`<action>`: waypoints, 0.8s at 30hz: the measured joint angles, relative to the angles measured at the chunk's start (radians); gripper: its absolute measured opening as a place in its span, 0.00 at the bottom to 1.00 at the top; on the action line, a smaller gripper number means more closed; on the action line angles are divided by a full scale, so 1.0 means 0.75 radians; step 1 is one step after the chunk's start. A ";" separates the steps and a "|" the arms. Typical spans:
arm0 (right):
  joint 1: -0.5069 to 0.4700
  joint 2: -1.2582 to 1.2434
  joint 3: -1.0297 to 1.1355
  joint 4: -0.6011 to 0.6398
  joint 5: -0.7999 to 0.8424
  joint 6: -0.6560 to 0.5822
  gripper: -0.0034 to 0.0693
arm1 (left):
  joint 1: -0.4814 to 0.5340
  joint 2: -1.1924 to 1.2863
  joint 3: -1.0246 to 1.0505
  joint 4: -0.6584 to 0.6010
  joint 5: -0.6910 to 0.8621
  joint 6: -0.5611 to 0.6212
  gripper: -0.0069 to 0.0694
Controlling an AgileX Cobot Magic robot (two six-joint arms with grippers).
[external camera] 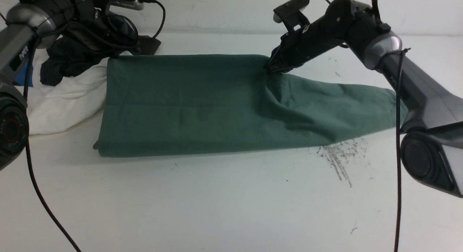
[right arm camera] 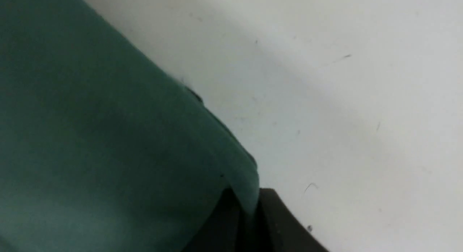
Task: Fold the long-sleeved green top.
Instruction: Use both arms to drag the lower edge of the fabric forward and fold it over the upper edge
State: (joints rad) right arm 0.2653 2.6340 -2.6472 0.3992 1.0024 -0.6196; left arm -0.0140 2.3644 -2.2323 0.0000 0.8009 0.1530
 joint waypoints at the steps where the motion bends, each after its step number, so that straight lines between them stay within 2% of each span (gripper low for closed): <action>1: 0.001 0.002 0.000 0.000 -0.030 0.000 0.15 | 0.000 0.016 0.000 0.000 -0.026 0.000 0.10; 3: 0.003 0.009 0.000 -0.002 -0.058 0.000 0.18 | 0.000 0.029 0.000 0.000 -0.035 0.000 0.11; 8: 0.011 0.049 0.000 -0.032 -0.155 0.000 0.41 | 0.000 0.079 0.000 0.021 -0.056 0.001 0.20; 10: 0.015 0.054 0.000 -0.042 -0.183 0.022 0.52 | 0.000 0.083 0.000 0.043 -0.057 -0.010 0.28; 13: 0.021 0.047 0.000 -0.077 -0.183 0.117 0.67 | 0.000 0.060 -0.004 0.134 -0.028 -0.121 0.43; 18: 0.021 -0.005 0.000 -0.213 -0.071 0.276 0.76 | 0.000 -0.027 -0.031 0.210 0.130 -0.204 0.53; 19: 0.021 -0.044 0.000 -0.287 0.002 0.347 0.77 | 0.000 -0.074 -0.033 0.212 0.218 -0.204 0.52; 22: 0.021 -0.096 0.000 -0.360 0.072 0.461 0.77 | 0.000 -0.121 -0.035 0.212 0.331 -0.204 0.48; 23: 0.021 -0.148 0.000 -0.422 0.118 0.535 0.77 | -0.006 -0.168 -0.039 0.214 0.428 -0.183 0.42; 24: 0.021 -0.154 0.000 -0.428 0.124 0.543 0.77 | -0.006 -0.173 -0.039 0.215 0.451 -0.176 0.40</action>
State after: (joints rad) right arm 0.2809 2.5189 -2.6472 0.0780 1.0954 -0.2122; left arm -0.0184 2.2343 -2.2612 0.1609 1.1390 0.0207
